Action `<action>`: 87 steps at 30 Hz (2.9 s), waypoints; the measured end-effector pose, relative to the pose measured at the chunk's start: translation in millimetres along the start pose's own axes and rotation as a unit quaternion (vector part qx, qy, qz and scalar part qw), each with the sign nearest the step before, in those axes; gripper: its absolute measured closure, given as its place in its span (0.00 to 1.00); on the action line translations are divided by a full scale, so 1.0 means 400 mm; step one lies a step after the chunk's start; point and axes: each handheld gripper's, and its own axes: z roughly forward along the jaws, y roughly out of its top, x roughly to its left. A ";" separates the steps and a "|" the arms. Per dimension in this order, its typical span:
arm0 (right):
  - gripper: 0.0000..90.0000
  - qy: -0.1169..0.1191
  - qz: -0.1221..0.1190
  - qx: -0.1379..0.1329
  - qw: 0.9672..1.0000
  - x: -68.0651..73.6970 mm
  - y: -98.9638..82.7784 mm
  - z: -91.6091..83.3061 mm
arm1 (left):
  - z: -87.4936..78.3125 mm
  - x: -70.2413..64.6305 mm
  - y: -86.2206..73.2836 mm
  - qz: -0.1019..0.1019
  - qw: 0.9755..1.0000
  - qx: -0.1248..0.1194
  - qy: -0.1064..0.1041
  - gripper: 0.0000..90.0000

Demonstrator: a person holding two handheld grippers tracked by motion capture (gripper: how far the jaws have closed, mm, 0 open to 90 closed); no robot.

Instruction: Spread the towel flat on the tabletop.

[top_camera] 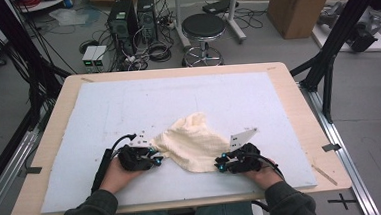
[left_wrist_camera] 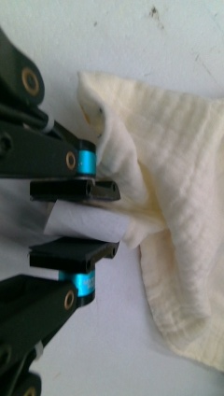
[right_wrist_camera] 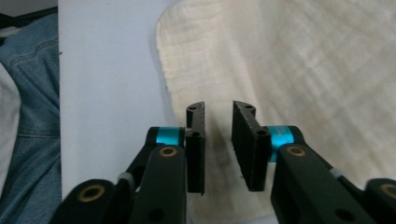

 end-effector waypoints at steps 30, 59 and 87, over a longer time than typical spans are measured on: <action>0.87 0.060 -0.017 -0.042 0.997 0.108 0.009 -0.053 | -0.199 -0.160 -0.097 0.053 0.997 -0.049 -0.031 0.77; 0.72 -0.103 0.108 -0.057 0.987 -0.209 0.108 0.071 | -0.037 -0.026 -0.012 0.013 1.000 -0.009 0.021 0.74; 0.98 -0.171 0.096 -0.017 0.980 -0.243 0.150 -0.076 | -0.035 -0.029 -0.048 -0.008 1.000 -0.021 -0.002 0.82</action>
